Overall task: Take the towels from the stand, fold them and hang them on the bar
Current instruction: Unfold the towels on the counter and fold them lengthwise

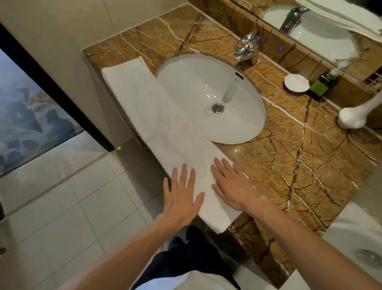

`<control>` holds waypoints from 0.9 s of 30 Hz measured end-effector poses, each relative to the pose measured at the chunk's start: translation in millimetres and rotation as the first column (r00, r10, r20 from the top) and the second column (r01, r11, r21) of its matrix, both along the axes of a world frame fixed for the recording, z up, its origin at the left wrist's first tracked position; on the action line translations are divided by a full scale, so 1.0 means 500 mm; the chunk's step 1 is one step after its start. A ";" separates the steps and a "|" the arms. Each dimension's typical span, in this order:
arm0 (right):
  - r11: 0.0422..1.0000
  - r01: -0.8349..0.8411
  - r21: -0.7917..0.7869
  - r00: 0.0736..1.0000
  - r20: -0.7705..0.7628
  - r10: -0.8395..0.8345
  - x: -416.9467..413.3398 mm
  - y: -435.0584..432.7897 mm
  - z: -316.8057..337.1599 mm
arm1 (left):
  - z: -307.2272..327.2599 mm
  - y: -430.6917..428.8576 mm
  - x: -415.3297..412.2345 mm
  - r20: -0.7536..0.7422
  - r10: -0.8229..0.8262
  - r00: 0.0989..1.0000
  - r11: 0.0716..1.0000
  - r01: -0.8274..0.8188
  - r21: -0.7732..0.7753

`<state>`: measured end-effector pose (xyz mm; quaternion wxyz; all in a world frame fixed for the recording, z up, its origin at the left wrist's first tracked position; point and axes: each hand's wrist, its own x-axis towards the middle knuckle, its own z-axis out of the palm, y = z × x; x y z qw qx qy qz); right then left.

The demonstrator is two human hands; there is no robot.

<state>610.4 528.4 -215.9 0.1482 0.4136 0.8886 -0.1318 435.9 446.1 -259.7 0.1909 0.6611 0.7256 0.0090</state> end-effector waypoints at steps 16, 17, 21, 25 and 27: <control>0.989 -0.150 0.017 0.989 0.010 0.150 -0.114 0.081 0.006 | 0.019 0.126 -0.103 -0.065 -0.020 0.998 0.997 0.015 -0.074; 0.987 -0.157 0.042 0.987 -0.004 0.158 -0.119 0.085 0.013 | 0.018 0.126 -0.104 -0.067 -0.028 0.997 0.998 0.023 -0.065; 0.966 -0.162 0.201 0.974 -0.128 0.190 -0.151 0.126 0.042 | 0.027 0.144 -0.118 -0.078 0.003 0.997 0.999 -0.006 -0.033; 0.979 -0.171 0.107 0.979 -0.096 0.182 -0.192 0.170 0.031 | 0.047 0.191 -0.148 -0.099 0.099 0.990 0.994 -0.103 -0.041; 0.976 -0.212 0.057 0.976 -0.036 0.215 -0.216 0.190 0.015 | 0.050 0.215 -0.172 -0.103 0.097 0.990 0.991 -0.105 -0.080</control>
